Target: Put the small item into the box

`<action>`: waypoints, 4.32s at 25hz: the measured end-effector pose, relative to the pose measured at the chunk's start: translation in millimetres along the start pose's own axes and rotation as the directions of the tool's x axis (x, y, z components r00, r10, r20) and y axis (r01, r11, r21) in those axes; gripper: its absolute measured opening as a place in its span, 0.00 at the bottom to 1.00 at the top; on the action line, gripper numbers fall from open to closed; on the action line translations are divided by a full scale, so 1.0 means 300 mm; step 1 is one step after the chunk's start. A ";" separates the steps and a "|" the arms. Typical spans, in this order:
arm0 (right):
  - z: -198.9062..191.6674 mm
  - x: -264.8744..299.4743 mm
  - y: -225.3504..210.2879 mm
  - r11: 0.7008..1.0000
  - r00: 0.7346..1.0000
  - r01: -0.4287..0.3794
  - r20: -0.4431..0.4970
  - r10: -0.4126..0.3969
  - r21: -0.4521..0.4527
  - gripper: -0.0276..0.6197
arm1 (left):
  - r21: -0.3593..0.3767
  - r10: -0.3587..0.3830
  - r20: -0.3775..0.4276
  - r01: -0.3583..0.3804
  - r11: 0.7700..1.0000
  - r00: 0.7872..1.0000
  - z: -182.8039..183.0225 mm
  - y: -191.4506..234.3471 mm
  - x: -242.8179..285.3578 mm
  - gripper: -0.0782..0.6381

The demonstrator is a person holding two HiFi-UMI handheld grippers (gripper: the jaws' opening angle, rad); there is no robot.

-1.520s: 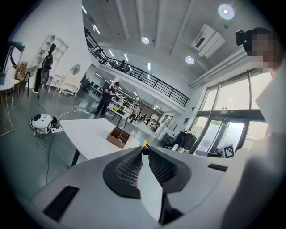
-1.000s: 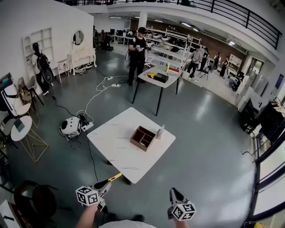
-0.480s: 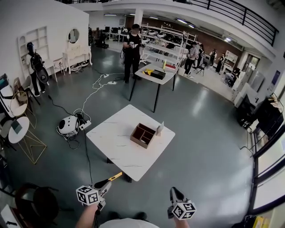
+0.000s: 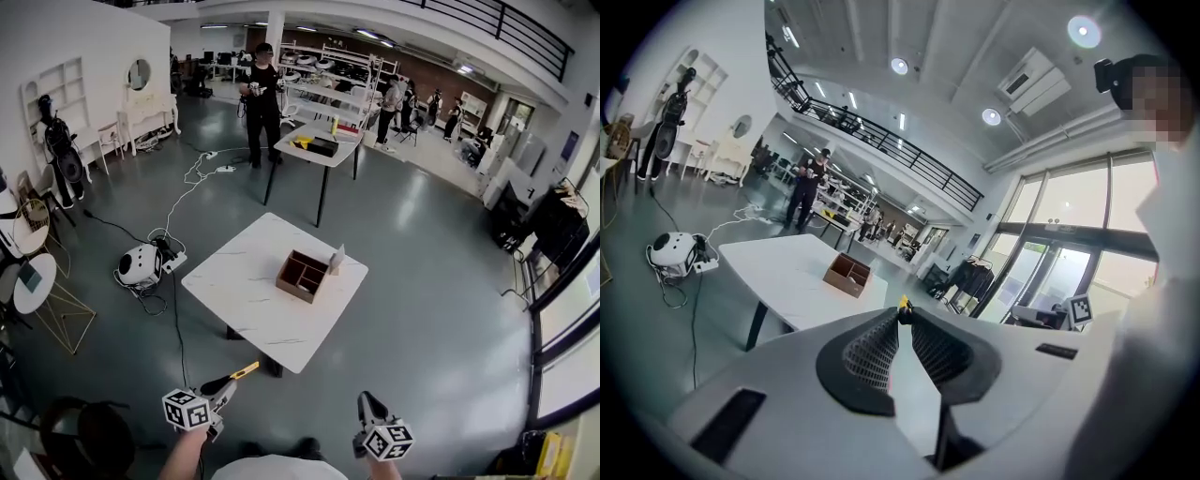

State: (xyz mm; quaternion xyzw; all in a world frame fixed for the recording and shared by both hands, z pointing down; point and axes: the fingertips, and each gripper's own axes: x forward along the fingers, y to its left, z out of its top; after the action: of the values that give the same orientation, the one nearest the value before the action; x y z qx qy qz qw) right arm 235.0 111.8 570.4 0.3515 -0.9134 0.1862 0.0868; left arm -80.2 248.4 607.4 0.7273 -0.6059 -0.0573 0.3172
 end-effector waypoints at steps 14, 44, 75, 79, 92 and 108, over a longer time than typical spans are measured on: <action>-0.045 -0.032 0.138 0.999 1.000 0.003 -0.028 -0.004 -0.034 0.09 | -0.026 -0.042 0.004 0.042 0.999 0.999 -0.014 0.054 -0.054 0.19; 0.094 0.543 -0.059 0.992 0.985 -0.111 -0.136 0.102 -0.063 0.09 | -0.024 0.084 0.034 -0.084 0.996 0.996 0.260 0.264 0.245 0.19; 0.189 0.979 -0.397 0.973 0.939 -0.232 -0.262 0.224 0.001 0.09 | -0.020 0.232 -0.045 -0.233 0.972 0.972 0.331 0.322 0.701 0.19; 0.175 1.008 -0.405 0.973 0.935 -0.231 -0.271 0.227 0.015 0.09 | -0.009 0.226 -0.071 -0.227 0.974 0.972 0.335 0.327 0.749 0.19; 0.132 1.083 -0.397 0.993 0.955 -0.109 -0.273 0.119 0.050 0.09 | 0.127 0.130 -0.185 -0.107 0.986 0.974 0.410 0.446 0.947 0.19; 0.107 1.206 -0.392 0.998 0.954 0.029 -0.298 -0.011 0.058 0.09 | 0.197 -0.008 -0.362 0.085 0.977 0.932 0.429 0.568 1.201 0.19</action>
State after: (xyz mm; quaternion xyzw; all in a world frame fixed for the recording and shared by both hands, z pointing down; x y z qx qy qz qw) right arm 46.5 -202.2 678.6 0.3313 -0.8800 0.2642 0.2145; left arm -190.9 -143.8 704.3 0.7692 -0.5228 0.1329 0.3425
